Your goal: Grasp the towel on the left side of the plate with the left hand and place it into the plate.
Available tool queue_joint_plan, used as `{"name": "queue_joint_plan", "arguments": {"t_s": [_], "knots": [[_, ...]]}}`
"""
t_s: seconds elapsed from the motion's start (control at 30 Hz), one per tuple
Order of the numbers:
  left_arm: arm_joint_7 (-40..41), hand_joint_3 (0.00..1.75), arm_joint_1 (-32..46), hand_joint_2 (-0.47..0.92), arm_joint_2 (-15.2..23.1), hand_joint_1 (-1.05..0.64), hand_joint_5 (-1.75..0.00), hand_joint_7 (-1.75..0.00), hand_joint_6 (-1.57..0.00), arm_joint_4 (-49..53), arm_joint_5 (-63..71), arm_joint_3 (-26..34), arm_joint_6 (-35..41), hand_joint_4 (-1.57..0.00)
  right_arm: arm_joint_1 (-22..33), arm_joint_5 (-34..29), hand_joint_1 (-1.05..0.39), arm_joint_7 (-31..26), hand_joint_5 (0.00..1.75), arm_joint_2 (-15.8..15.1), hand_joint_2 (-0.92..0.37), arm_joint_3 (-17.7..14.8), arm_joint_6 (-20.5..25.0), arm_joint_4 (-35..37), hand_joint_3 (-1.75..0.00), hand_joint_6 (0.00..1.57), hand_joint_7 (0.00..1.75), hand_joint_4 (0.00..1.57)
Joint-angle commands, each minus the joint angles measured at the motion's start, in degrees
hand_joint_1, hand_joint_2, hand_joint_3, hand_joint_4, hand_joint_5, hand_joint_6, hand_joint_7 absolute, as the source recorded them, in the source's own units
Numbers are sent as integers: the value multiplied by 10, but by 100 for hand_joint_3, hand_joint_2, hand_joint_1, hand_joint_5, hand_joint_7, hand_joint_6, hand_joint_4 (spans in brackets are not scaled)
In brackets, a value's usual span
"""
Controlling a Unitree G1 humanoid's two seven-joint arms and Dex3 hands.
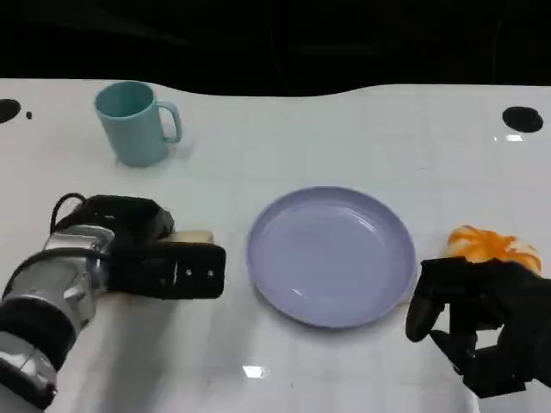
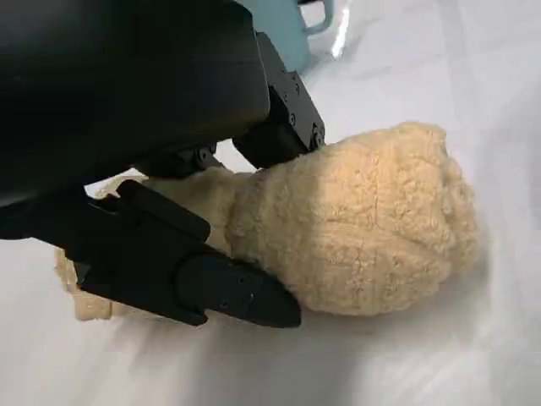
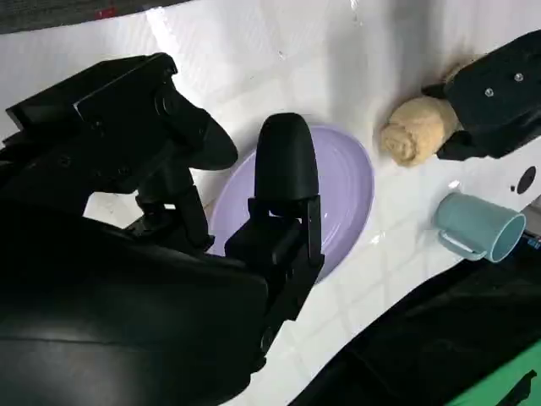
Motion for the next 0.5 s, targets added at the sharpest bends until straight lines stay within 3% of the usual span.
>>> {"name": "queue_joint_plan", "arguments": {"t_s": [0.03,0.07,0.17,0.27,0.5], "knots": [[83,23,16,92,6,-22,-165,-127,-75,14,-18,22,-22,-83,2,1,1,0,175,-5,-54,-1,-2,-4,-111,71,143,74],[100,24,19,92,7,-21,-171,-147,-68,10,-18,25,-27,-83,2,2,1,0,175,-5,-54,-1,-1,-4,-111,71,143,74],[129,24,21,92,9,-22,-174,-146,-66,0,-23,31,-37,-83,-1,1,2,0,175,-4,-54,0,1,-2,-111,71,143,74],[159,22,21,92,14,-25,-175,-169,-56,-9,-23,32,-61,-83,-4,-2,1,-2,175,-5,-54,4,-2,3,-112,71,144,74],[168,16,15,91,18,-25,-175,-175,-52,-27,-23,33,-82,-82,-2,3,1,-6,175,2,-54,1,-7,11,-112,71,143,75]]}}
